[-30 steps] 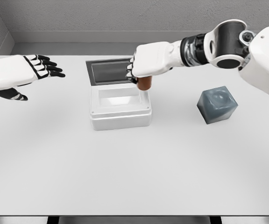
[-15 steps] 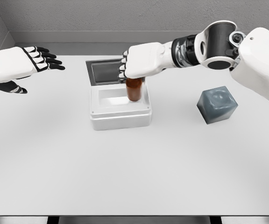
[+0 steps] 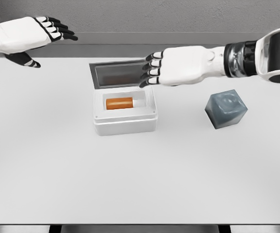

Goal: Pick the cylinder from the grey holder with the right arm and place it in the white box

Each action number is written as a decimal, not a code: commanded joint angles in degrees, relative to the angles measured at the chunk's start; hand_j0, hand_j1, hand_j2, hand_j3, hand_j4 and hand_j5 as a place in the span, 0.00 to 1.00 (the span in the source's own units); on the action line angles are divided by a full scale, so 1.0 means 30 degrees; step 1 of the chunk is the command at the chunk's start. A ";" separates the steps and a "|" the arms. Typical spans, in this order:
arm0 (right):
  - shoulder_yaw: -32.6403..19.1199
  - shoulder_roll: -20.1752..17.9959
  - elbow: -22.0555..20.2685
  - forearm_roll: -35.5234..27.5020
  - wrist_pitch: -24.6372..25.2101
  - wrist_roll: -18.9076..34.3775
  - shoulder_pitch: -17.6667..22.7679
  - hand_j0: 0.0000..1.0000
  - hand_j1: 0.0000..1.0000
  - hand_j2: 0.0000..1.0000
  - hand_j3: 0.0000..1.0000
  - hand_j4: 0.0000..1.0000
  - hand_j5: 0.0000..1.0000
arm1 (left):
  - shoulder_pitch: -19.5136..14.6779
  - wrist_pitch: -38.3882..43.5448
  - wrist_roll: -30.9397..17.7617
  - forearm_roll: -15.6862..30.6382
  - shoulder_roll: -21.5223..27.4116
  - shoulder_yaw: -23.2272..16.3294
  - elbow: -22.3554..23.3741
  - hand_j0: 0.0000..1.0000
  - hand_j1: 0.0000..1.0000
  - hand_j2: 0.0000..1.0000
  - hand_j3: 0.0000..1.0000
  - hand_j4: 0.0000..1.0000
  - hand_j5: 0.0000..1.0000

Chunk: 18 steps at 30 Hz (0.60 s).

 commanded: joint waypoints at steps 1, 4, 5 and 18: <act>-0.2121 -0.2461 -0.0945 -0.3133 0.0053 -0.0011 0.0088 0.99 0.99 0.99 0.99 0.99 0.99 | 0.0000 0.0017 -0.0168 -0.0871 -0.1440 -0.0366 0.1591 1.00 1.00 1.00 1.00 1.00 1.00; -0.4876 -0.4219 -0.0916 -0.9140 0.0053 -0.0011 0.2255 0.99 0.99 0.99 0.99 0.99 0.99 | -0.0761 0.0046 -0.0168 -0.1427 -0.2200 -0.1450 0.2264 1.00 1.00 1.00 1.00 1.00 1.00; -0.5520 -0.4453 -0.0916 -1.0370 0.0053 -0.0011 0.2958 0.99 0.99 0.99 0.99 0.99 0.99 | -0.0908 0.0017 -0.0168 -0.1486 -0.2582 -0.1538 0.2791 1.00 1.00 1.00 1.00 1.00 1.00; -1.5276 -0.0645 -0.0449 -1.3772 0.0053 -0.0011 1.7226 1.00 1.00 1.00 1.00 1.00 1.00 | -0.2109 0.0010 -0.0431 -0.5294 -0.5541 -0.2300 0.7011 1.00 1.00 1.00 1.00 1.00 1.00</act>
